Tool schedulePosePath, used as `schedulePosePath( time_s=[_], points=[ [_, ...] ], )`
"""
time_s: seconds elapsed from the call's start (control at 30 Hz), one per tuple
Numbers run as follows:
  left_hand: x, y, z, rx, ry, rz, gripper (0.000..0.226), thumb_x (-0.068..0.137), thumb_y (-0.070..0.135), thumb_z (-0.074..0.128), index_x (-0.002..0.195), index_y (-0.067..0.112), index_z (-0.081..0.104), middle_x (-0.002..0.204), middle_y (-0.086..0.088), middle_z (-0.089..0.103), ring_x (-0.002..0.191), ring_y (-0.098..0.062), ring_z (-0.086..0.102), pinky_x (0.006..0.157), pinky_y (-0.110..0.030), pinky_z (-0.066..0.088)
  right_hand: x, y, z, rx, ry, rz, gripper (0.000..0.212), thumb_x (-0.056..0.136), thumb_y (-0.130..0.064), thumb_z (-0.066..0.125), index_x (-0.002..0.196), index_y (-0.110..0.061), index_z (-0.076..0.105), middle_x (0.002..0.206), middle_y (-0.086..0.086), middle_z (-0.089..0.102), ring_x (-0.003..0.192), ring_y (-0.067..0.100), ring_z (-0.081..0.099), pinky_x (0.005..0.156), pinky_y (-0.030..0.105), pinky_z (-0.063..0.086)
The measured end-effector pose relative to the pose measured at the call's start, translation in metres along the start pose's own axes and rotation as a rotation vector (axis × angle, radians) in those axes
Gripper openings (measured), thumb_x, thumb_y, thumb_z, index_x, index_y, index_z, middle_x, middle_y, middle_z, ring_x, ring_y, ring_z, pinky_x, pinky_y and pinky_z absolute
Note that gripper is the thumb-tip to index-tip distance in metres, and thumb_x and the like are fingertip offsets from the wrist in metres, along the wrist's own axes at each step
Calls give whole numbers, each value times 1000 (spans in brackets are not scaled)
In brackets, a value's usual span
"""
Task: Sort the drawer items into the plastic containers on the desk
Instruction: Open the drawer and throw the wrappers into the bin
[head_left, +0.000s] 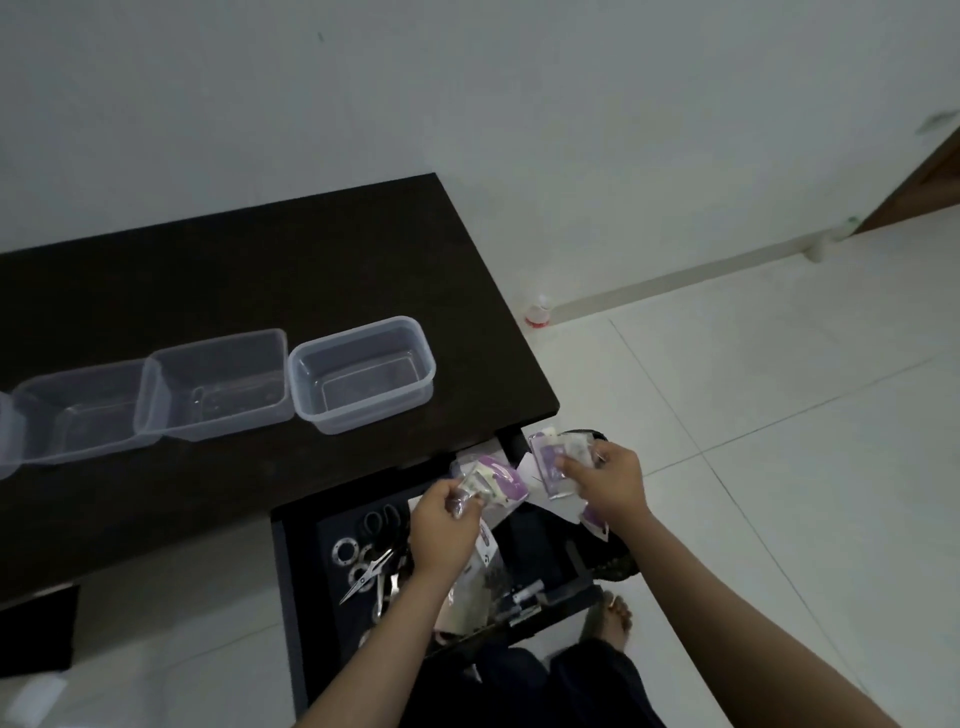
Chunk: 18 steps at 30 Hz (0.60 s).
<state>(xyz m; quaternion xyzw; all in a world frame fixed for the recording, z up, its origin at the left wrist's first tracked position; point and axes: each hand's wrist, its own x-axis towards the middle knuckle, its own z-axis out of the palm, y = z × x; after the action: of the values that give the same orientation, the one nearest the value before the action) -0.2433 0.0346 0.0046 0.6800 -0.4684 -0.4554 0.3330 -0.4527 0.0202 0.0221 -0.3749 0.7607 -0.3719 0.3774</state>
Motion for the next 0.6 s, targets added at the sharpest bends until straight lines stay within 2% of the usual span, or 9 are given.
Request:
schedulePosePath(
  time_s=[0.07, 0.17, 0.27, 0.3, 0.37, 0.43, 0.5, 0.6],
  points=[
    [2, 13, 21, 3, 6, 1, 14, 79, 17, 72, 77, 12, 59, 70, -4, 57, 63, -14, 50, 62, -30, 43, 12, 3, -17, 14, 5, 0, 42, 65, -36, 81, 64, 0, 58, 54, 8, 53, 51, 18, 48, 52, 43, 48],
    [2, 34, 58, -14, 31, -8, 21, 78, 12, 71, 72, 23, 55, 70, 2, 55, 64, -14, 51, 63, -29, 44, 35, 10, -46, 18, -7, 13, 32, 66, -32, 82, 64, -6, 63, 55, 5, 58, 52, 19, 52, 56, 49, 53],
    [-1, 54, 99, -17, 53, -32, 11, 79, 11, 70, 77, 14, 60, 70, 2, 56, 62, -14, 49, 59, -24, 41, 64, 25, -77, 26, -5, 23, 41, 61, -39, 79, 64, -3, 60, 55, 8, 54, 51, 21, 49, 56, 53, 52],
    [-1, 59, 112, -17, 54, -47, 12, 79, 13, 70, 77, 16, 59, 71, 2, 57, 63, -14, 51, 60, -24, 41, 74, 30, -86, 28, -4, 24, 43, 60, -40, 78, 64, -2, 57, 55, 8, 52, 51, 20, 47, 56, 52, 52],
    [1, 67, 139, -20, 65, -78, 18, 79, 15, 70, 74, 26, 57, 76, 0, 62, 70, -17, 57, 64, -27, 44, 91, 37, -102, 22, -13, 37, 39, 64, -35, 78, 62, -3, 56, 54, 7, 52, 51, 20, 47, 56, 48, 52],
    [6, 71, 164, 0, 91, -113, 17, 79, 16, 70, 75, 26, 57, 79, 0, 65, 75, -19, 60, 68, -30, 46, 103, 41, -114, 20, -34, 43, 30, 69, -27, 77, 62, -5, 58, 55, 7, 54, 51, 19, 48, 54, 38, 46],
    [11, 75, 186, 22, 114, -150, 12, 79, 17, 70, 78, 21, 58, 77, 1, 63, 73, -18, 59, 65, -28, 45, 115, 47, -123, 24, -56, 62, 26, 73, -20, 75, 63, -4, 58, 54, 4, 52, 50, 17, 45, 55, 29, 39],
    [15, 77, 215, 50, 145, -211, 11, 81, 17, 68, 83, 18, 57, 78, 2, 59, 69, -13, 54, 58, -24, 40, 128, 59, -127, 7, -58, 89, 30, 76, -13, 72, 56, -11, 50, 51, -1, 45, 49, 15, 40, 51, 28, 33]
  ],
)
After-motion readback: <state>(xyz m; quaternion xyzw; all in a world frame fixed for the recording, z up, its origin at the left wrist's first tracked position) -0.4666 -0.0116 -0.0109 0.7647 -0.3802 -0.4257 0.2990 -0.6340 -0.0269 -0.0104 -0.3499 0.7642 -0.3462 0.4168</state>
